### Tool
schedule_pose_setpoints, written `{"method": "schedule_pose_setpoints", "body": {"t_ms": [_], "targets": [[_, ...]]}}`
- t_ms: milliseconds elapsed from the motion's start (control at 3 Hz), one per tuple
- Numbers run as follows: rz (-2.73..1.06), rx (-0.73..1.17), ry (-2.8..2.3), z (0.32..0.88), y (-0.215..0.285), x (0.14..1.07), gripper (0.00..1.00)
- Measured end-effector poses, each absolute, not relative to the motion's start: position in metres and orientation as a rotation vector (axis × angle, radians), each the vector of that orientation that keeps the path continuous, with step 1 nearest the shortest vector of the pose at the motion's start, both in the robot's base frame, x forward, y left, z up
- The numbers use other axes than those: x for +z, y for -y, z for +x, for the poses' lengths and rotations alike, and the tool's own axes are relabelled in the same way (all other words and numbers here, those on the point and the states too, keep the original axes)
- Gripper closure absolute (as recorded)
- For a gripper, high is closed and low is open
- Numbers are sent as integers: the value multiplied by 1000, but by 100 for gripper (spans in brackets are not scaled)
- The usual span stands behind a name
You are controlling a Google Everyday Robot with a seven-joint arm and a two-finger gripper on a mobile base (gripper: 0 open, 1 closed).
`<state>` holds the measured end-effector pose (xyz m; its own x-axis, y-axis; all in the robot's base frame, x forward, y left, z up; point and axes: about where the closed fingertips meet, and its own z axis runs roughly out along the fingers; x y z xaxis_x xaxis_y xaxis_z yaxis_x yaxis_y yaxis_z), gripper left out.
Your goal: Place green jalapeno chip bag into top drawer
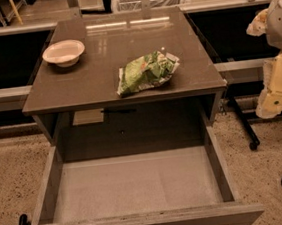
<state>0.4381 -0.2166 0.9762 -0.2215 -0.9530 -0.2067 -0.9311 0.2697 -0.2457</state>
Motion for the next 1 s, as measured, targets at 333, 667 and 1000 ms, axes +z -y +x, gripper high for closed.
{"method": "schedule_pose_setpoints", "body": {"t_ms": [333,667,1000], "targets": [[-1731,-97,-2222,441,215,975,0],[-1779,-83,-2149,459,201,969,0],[-1851,-87,-2000,506,176,959,0]]}}
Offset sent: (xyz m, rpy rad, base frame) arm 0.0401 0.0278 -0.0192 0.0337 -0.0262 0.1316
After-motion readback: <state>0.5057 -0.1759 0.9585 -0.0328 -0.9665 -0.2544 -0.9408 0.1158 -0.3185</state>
